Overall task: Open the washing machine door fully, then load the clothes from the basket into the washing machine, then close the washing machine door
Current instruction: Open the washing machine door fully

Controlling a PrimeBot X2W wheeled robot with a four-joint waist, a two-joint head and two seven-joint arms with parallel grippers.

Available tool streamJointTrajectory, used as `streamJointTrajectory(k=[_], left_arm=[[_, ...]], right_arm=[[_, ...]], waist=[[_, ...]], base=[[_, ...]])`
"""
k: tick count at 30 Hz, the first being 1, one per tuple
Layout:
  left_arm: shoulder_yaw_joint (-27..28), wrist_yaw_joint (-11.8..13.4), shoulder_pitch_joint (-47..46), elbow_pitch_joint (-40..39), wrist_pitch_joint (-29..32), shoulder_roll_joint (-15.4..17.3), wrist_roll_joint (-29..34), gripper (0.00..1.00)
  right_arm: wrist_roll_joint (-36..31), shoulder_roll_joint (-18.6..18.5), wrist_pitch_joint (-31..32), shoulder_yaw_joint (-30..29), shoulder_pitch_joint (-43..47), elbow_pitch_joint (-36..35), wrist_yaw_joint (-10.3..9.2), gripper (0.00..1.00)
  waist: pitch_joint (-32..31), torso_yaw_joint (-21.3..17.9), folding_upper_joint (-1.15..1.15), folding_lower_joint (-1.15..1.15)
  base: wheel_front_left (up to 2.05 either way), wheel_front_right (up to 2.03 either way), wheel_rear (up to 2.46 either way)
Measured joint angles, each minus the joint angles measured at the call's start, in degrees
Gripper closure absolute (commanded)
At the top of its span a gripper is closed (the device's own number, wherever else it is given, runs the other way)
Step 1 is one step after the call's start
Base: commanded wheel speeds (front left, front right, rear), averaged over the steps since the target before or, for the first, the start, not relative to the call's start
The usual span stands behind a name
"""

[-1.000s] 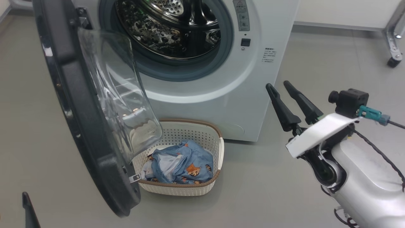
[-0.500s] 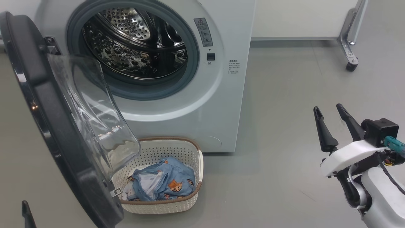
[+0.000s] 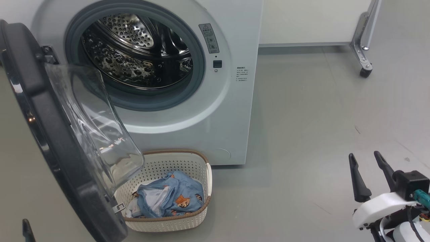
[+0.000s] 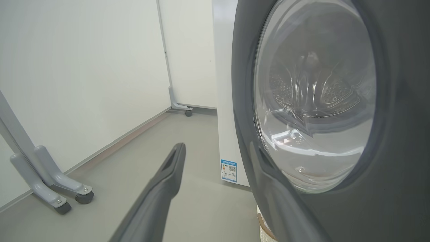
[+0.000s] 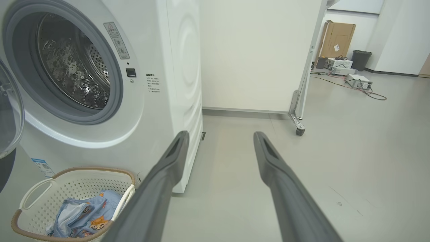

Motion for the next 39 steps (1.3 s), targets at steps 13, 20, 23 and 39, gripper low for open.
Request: streamJointTrajectory(k=[13,20,23,39], left_arm=[[-0.8,0.0,1.0,-0.5,0.0,-0.1,0.6,0.00],[-1.0,0.0,1.0,-0.5,0.0,-0.1,0.6,0.00],[-1.2,0.0,1.0,-0.5,0.0,-0.1,0.6,0.00],[-2.0,0.0,1.1,-0.3,0.0,-0.1,0.6,1.00]], right_arm=[[-5.0,5.4,0.0,-7.0,6.4,-1.8,-0.07,0.00],[-6.8,7.0,0.0,-8.9,7.9,-2.6,-0.04,0.00],[-7.5,7.7,0.0,-9.6,8.5,-2.7,0.05,0.00],[-10.9,9.8,0.0,-12.7,9.7,-3.1,2.74,0.00]], waist=[[0.1,-1.2,0.00,0.00],[0.2,-1.1,0.00,0.00],[0.2,-0.9,0.00,0.00],[0.3,-0.7,0.00,0.00]], base=[[0.00,0.00,0.00],[0.00,0.00,0.00],[0.00,0.00,0.00],[0.00,0.00,0.00]])
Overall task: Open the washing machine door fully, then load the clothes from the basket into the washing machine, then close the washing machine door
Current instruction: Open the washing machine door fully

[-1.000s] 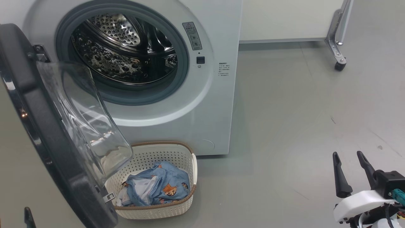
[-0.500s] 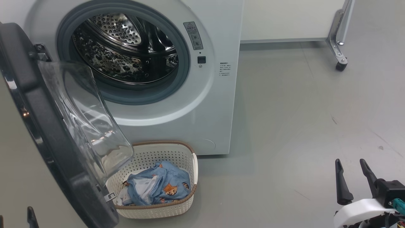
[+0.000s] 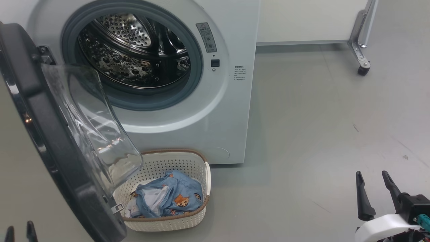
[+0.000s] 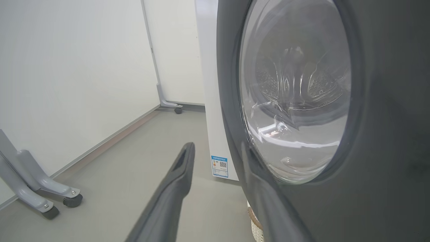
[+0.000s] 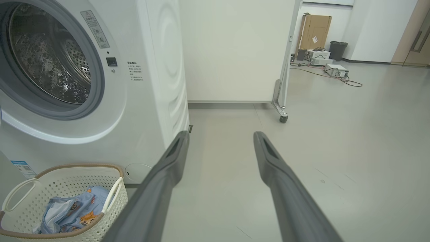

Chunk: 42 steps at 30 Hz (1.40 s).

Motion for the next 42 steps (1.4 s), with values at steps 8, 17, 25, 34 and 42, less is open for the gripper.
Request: streamJointTrajectory(k=[8,17,25,34,42], left_arm=[[0.2,0.0,0.1,0.8,0.0,0.0,0.0,1.00],[6.0,4.0,-1.3,-2.8,0.0,-0.3,-3.0,1.00],[5.0,4.8,-8.6,-16.8,-0.1,-0.3,-3.5,1.00],[-7.7,2.2,-13.2,-32.7,-0.4,-0.2,-4.0,1.00],[-28.7,0.7,-7.7,-33.2,6.7,0.2,-11.7,1.00]], right_arm=[[-1.2,1.1,0.0,-1.5,0.0,0.0,1.45,0.00],[-2.6,1.9,0.0,-3.6,0.7,0.0,2.34,0.00],[-3.2,2.7,0.0,-5.3,2.0,-0.1,3.04,0.00],[-3.9,4.0,0.0,-5.9,2.3,0.1,4.45,0.00],[-5.1,5.3,0.0,-5.8,2.5,1.0,5.97,0.00]], waist=[[0.0,0.1,0.00,0.00],[0.0,0.7,0.00,0.00],[0.1,2.4,0.00,0.00],[-0.3,5.0,0.00,0.00],[-0.4,6.3,0.00,0.00]], base=[[0.00,0.00,0.00],[0.00,0.00,0.00],[0.00,0.00,0.00],[0.00,0.00,0.00],[0.00,0.00,0.00]])
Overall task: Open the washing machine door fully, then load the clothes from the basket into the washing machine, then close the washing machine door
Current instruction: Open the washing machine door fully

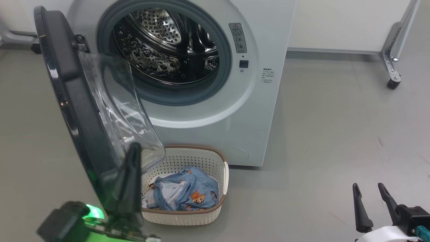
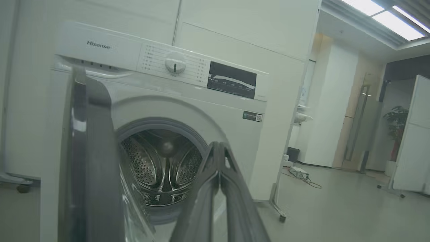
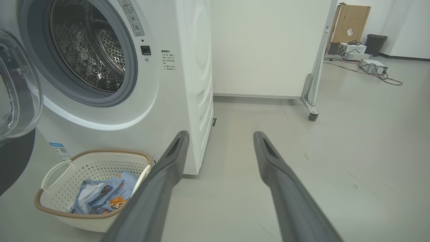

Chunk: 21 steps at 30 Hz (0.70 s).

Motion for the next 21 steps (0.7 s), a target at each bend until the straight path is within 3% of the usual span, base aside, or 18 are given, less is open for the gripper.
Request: streamJointTrajectory(k=[3,6,8,11,21], left_arm=[[-5.6,0.0,2.2,2.6,3.8,0.2,-4.0,1.00],[-7.7,0.0,5.1,6.7,6.8,0.4,-3.9,1.00],[-9.2,0.6,6.6,8.6,7.2,0.5,-7.0,1.00],[-9.5,2.3,6.9,10.6,7.2,0.5,-8.8,1.00],[-7.2,5.7,3.1,15.5,5.5,0.5,-6.5,1.00]], right_arm=[[-0.2,0.1,0.0,-0.6,0.0,0.0,0.35,0.00],[-0.8,0.3,0.0,-0.6,0.0,0.3,0.55,0.00],[-0.9,0.4,0.0,-0.6,0.0,0.4,0.88,0.00],[-1.2,0.7,0.0,-0.9,0.0,0.5,0.93,0.00],[-2.1,1.6,0.0,-0.8,-0.4,1.4,2.02,0.00]], waist=[[0.2,0.3,0.00,0.00],[0.5,0.6,0.00,0.00],[0.7,0.6,0.00,0.00],[0.9,0.8,0.00,0.00],[1.6,0.2,0.00,0.00]], base=[[0.00,0.00,0.00],[0.00,0.00,0.00],[0.00,0.00,0.00],[0.00,0.00,0.00],[0.00,0.00,0.00]])
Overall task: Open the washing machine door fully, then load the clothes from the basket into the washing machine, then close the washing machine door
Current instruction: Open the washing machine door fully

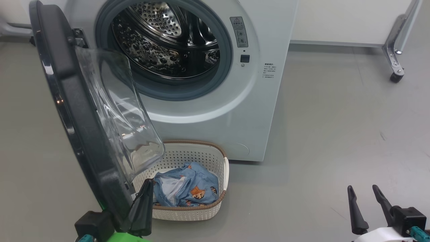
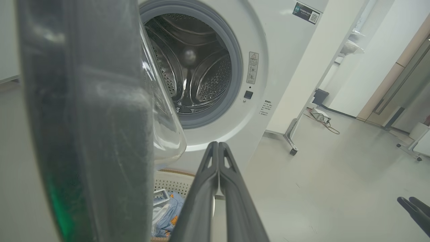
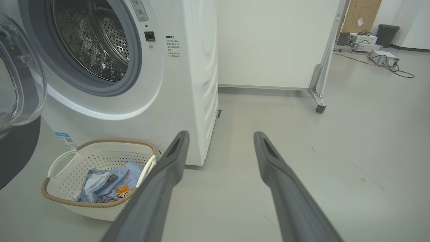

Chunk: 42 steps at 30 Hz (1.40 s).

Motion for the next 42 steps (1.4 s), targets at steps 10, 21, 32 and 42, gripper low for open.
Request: streamJointTrajectory(k=[10,21,32,42], left_arm=[[1.4,2.6,-2.4,3.1,-1.2,0.0,0.2,1.00],[2.0,4.5,-4.2,5.2,-3.2,-0.1,-1.4,1.00],[3.1,5.1,-4.9,6.9,-4.0,-0.3,-1.4,1.00],[6.2,6.3,-5.2,8.3,-5.1,-0.4,-1.6,1.00]], right_arm=[[-0.2,0.2,0.0,-1.3,0.0,0.4,0.41,0.00],[-0.5,1.1,0.0,-2.7,0.0,0.4,0.92,0.00],[-0.5,1.8,0.0,-3.7,0.0,0.4,1.19,0.00],[-0.5,2.1,0.0,-4.0,0.1,0.5,1.43,0.00]], waist=[[0.3,-0.7,0.00,0.00],[0.3,0.5,0.00,0.00],[0.5,3.5,0.00,0.00],[0.9,7.5,0.00,0.00]], base=[[0.00,0.00,0.00],[0.00,0.00,0.00],[0.00,0.00,0.00],[0.00,0.00,0.00]])
